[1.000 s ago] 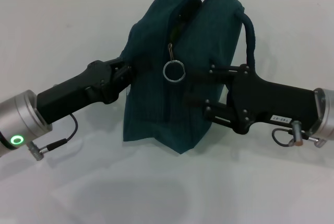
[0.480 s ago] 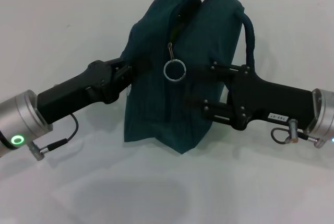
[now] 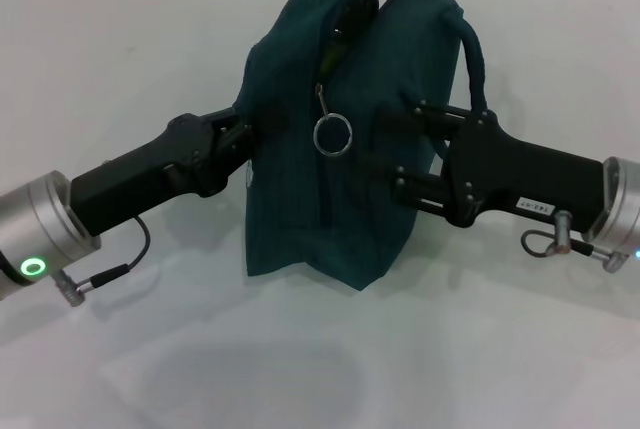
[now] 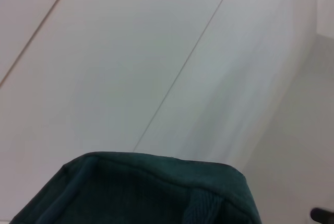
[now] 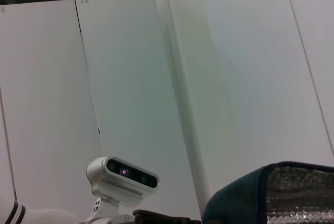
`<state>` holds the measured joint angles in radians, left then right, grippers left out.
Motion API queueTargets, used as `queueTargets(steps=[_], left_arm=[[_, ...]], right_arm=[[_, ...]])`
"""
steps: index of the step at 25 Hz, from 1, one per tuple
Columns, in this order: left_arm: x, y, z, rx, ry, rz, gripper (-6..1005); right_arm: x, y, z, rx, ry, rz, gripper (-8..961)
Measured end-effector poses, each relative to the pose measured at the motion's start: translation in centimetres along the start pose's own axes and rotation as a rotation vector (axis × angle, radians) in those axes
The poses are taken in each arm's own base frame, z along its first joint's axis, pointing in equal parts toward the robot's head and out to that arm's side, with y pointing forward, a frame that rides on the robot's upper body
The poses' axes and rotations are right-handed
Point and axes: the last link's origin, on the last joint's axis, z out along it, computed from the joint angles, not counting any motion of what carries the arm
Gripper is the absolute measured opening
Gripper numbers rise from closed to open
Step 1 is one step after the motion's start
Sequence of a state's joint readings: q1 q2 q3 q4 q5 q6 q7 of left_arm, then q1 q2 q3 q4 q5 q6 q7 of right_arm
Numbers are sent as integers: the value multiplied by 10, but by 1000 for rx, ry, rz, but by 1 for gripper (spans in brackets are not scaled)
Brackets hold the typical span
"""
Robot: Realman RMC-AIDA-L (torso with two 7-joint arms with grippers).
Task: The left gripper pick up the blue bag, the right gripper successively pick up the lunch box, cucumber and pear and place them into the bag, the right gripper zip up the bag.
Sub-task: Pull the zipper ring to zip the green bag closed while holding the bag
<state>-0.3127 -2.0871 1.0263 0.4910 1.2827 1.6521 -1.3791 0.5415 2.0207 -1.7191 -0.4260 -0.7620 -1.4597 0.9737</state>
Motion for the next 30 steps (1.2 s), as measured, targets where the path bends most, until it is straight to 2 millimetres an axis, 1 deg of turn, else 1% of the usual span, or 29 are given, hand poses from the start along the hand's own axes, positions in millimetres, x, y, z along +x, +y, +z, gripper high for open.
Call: queueTargets(steps=[13,23,27,30], left_arm=[[2,2,4,-22,4,5,50],[3,1,4,-24,3,8,49],[3,1,3,-23,4,10,49],[3,1,3,-22,4,8,49]], right_arm=[[5,-2,15,7,44,29,585],[9,6,33,-42,76,28,583],[10,9,35,-57,80,30,583],[10,6,33,-32,73,37,582]])
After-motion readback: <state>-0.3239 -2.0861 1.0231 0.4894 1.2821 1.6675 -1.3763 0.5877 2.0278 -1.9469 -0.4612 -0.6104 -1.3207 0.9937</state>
